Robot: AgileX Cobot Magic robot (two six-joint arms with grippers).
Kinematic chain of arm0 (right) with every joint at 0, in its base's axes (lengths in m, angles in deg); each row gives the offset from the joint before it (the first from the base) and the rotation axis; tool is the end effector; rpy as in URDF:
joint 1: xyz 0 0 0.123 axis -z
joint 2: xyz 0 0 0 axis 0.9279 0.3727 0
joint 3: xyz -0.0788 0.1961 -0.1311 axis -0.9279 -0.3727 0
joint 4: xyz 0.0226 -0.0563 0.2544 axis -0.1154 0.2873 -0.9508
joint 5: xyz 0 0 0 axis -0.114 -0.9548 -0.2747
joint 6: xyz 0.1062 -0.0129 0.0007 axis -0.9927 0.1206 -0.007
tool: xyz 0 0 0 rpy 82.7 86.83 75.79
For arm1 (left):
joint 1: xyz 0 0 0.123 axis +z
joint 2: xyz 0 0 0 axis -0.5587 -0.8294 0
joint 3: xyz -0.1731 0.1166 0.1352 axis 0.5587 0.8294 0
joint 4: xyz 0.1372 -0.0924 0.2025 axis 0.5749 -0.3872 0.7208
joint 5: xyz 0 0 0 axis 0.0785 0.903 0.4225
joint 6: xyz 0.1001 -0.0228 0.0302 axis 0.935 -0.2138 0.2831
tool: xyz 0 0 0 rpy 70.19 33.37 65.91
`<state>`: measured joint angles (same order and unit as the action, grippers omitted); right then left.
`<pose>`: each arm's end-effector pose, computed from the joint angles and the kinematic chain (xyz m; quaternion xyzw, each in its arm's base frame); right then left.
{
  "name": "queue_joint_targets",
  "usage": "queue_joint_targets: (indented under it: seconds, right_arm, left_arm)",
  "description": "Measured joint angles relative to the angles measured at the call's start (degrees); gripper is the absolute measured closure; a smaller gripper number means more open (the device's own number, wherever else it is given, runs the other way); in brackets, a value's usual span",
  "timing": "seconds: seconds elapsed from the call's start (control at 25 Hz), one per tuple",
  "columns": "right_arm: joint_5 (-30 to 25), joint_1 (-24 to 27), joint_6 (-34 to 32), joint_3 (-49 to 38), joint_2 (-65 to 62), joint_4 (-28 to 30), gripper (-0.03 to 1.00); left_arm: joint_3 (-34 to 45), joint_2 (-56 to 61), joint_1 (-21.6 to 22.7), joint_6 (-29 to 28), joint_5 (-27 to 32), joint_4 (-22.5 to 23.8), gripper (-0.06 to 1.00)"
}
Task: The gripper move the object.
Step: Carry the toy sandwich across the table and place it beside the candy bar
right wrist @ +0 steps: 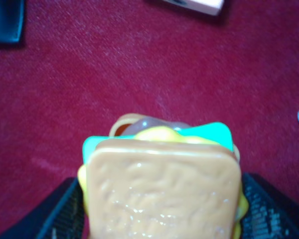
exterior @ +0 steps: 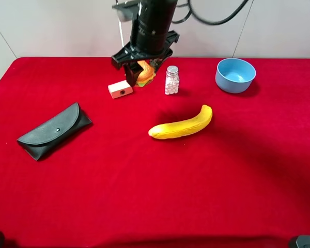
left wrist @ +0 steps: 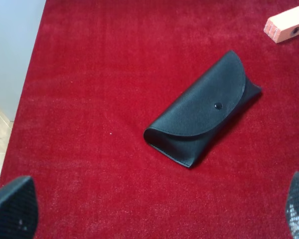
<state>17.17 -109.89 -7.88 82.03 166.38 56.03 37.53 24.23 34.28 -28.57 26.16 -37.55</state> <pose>0.3353 0.3139 0.1615 -0.3757 0.9175 0.0884 0.0965 0.0563 0.0004 0.2696 -0.0001 0.8563 0.0028 0.5164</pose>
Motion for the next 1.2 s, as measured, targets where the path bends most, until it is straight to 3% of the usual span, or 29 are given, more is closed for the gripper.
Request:
queue_joint_targets:
  seconds: [0.64, 1.2]
  right_arm:
    - [6.5, 0.0, 5.1, 0.8, 8.9, 0.3, 0.5]
    - [8.8, 0.0, 11.2, 0.8, 12.8, -1.3, 0.5]
  left_arm:
    - [0.0, 0.0, 0.0, 0.0, 0.0, 0.0, -0.05]
    - [0.0, 0.0, 0.0, 0.0, 0.0, 0.0, -0.05]
